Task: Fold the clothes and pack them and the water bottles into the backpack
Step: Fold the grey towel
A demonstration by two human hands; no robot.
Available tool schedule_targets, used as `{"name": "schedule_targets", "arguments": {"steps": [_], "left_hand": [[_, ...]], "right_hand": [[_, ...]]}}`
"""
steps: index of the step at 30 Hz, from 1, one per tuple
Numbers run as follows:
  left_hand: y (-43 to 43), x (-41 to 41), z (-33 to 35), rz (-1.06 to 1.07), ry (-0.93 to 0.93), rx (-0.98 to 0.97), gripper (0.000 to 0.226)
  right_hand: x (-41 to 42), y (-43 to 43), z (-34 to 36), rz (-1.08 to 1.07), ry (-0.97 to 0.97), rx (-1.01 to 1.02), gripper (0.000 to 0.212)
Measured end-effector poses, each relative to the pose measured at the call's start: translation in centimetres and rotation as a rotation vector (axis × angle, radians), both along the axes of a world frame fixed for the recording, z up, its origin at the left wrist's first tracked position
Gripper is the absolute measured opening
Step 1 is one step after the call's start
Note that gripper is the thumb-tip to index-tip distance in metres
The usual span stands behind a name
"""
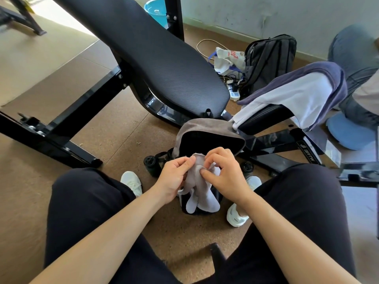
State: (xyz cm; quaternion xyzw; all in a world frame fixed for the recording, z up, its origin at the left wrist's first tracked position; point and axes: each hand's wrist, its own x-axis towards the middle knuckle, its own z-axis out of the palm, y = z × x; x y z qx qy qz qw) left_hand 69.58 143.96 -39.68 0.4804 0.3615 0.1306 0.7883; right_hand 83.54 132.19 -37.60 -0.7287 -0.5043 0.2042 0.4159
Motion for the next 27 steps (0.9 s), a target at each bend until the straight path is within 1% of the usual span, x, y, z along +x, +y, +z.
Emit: {"name": "schedule_targets", "arguments": {"steps": [2, 5, 8, 10, 13, 17, 20, 22, 25, 27], "left_hand": [[0.1, 0.0, -0.1, 0.016, 0.01, 0.005, 0.039], [0.1, 0.0, -0.1, 0.023, 0.02, 0.001, 0.029], [0.0, 0.0, -0.2, 0.007, 0.022, 0.016, 0.022], [0.0, 0.1, -0.3, 0.001, 0.028, 0.031, 0.019], [0.0, 0.0, -0.4, -0.004, 0.043, 0.053, 0.017], [-0.2, 0.0, -0.3, -0.069, 0.052, 0.076, 0.017], [-0.6, 0.0, 0.0, -0.128, 0.005, 0.052, 0.019], [-0.8, 0.0, 0.1, -0.138, -0.035, 0.045, 0.02], [-0.7, -0.1, -0.2, -0.129, -0.063, 0.116, 0.02], [-0.6, -0.1, -0.4, -0.129, -0.072, 0.152, 0.02]], "right_hand": [[0.2, -0.1, 0.4, -0.029, 0.03, -0.027, 0.011], [0.8, -0.3, 0.6, -0.026, 0.137, -0.067, 0.016], [1.1, -0.3, 0.5, -0.011, 0.18, -0.191, 0.009], [1.4, -0.3, 0.4, -0.011, 0.2, -0.235, 0.006], [1.6, -0.5, 0.7, -0.004, 0.338, -0.198, 0.006], [1.4, -0.7, 1.3, 0.036, 0.415, -0.098, 0.004], [1.2, -0.6, 1.5, 0.025, 0.407, -0.035, 0.004], [1.1, -0.4, 1.1, -0.028, 0.38, -0.02, 0.002], [1.2, -0.1, 0.5, -0.071, 0.312, -0.029, 0.006], [1.2, 0.0, 0.3, -0.063, 0.324, -0.057, 0.009]]}}
